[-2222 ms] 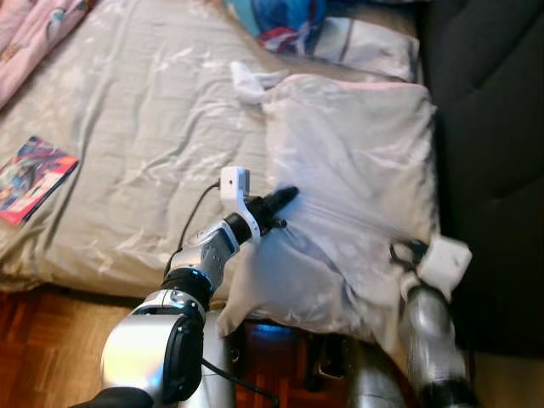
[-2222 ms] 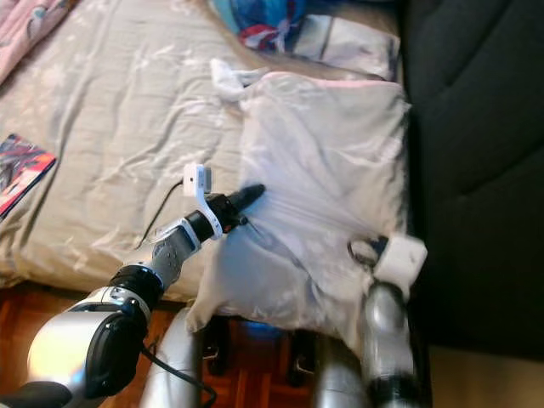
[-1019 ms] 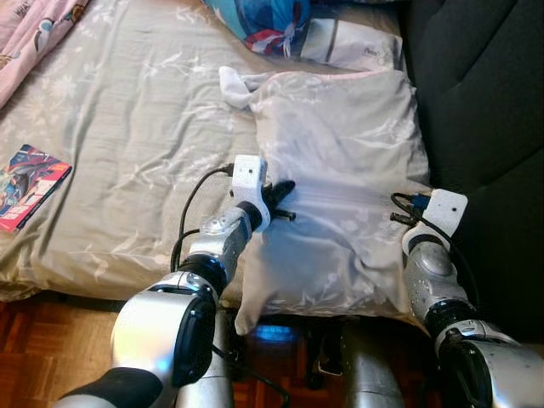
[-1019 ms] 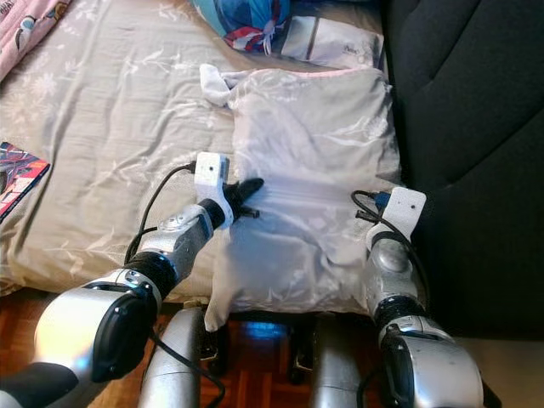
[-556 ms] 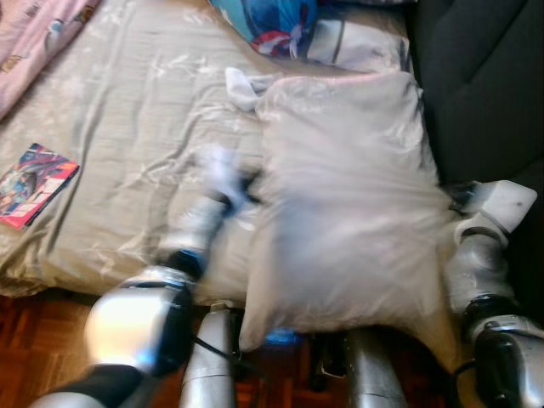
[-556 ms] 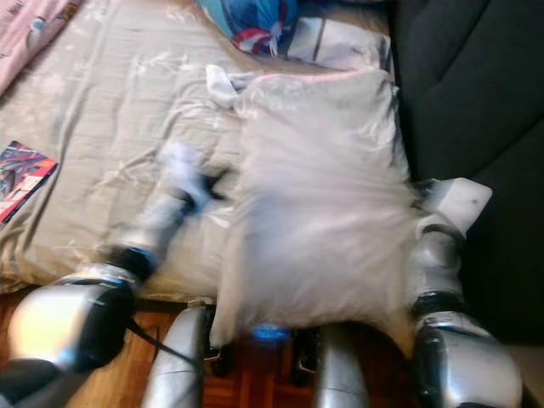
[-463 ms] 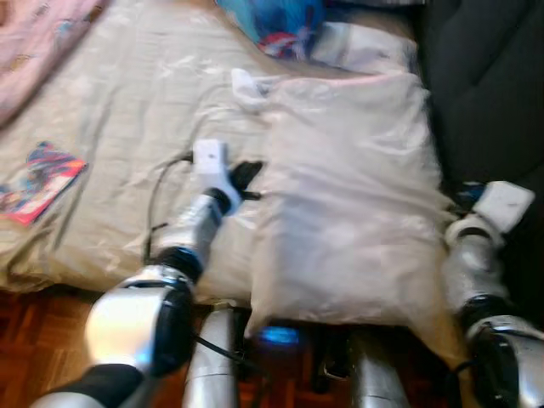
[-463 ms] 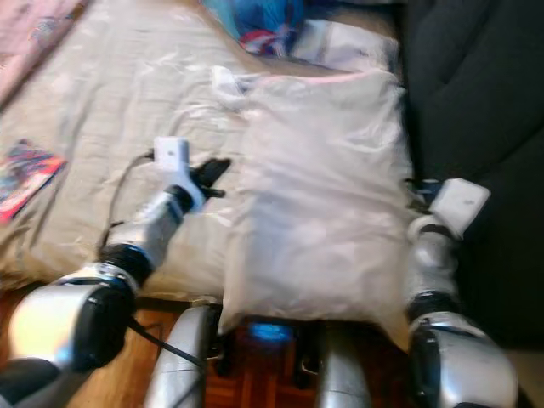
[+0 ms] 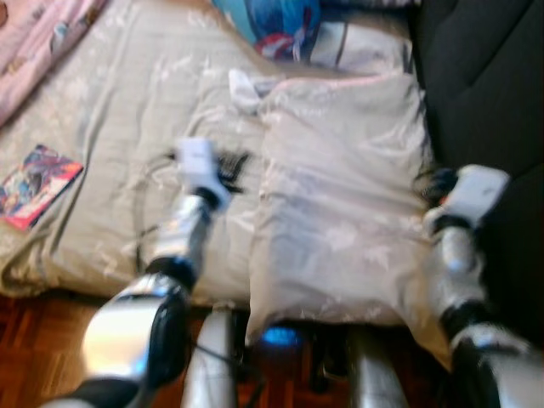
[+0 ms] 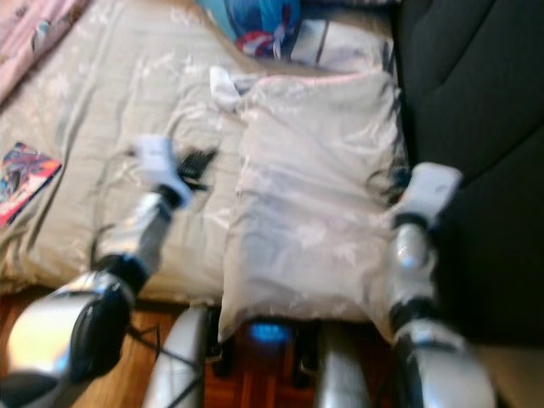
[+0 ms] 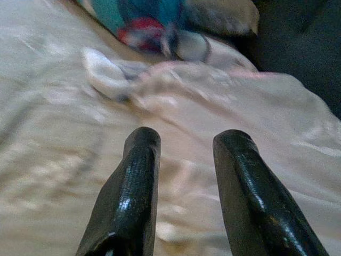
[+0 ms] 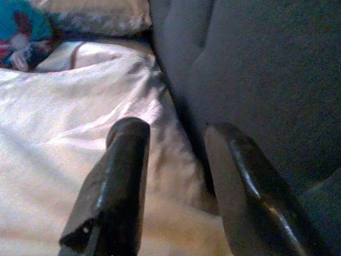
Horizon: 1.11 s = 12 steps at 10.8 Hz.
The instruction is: Clean up the room
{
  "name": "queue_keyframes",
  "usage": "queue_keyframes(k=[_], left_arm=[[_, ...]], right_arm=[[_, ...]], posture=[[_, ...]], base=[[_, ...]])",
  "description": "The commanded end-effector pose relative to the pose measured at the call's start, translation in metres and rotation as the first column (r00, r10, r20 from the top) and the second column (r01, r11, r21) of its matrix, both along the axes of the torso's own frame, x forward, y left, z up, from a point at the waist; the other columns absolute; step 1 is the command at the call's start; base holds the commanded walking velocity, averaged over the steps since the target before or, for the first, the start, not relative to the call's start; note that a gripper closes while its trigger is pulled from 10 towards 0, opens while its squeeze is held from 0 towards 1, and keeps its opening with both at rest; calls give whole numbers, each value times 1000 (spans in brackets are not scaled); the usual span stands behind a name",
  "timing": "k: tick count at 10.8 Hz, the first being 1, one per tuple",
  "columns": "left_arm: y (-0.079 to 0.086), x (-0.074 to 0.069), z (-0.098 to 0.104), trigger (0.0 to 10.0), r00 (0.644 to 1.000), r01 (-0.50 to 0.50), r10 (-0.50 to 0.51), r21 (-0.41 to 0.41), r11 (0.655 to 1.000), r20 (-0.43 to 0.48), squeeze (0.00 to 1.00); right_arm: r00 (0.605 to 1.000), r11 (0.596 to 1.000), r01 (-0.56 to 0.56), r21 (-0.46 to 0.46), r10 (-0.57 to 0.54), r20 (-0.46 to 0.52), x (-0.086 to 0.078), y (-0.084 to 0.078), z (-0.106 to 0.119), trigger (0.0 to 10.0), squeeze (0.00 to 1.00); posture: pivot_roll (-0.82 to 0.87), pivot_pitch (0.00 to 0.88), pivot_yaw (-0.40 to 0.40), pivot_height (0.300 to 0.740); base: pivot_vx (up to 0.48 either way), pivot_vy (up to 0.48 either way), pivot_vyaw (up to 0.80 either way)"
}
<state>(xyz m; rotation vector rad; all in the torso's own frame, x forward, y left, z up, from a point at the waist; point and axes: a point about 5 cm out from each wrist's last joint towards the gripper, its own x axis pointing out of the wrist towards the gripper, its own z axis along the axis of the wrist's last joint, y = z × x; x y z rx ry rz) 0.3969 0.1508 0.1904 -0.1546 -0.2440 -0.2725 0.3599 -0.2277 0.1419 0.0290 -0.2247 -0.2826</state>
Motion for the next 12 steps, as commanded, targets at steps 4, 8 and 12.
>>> queue_keyframes(k=[4, 8, 12], left_arm=[[58, -38, -63, 10000, 968, -229, 240, 134, 964, -76, 0], [64, -56, -103, 10000, 929, -260, 301, 198, 945, -215, 0], [72, -95, -169, 10000, 780, -264, 370, 270, 926, -506, 0]], right_arm=[[996, 997, 32, 67, -26, -80, -44, -4, -56, 10000, 0], [983, 994, 12, 110, 8, -183, -50, 5, -78, 10000, 0], [915, 983, -38, 177, 106, -389, -62, 11, -117, 10000, 0]], posture=[[52, 245, 21, 683], [48, 173, 22, 740], [64, 105, -6, 740]], base=[[0, 0, 0], [0, 0, 0], [0, 0, 0]])
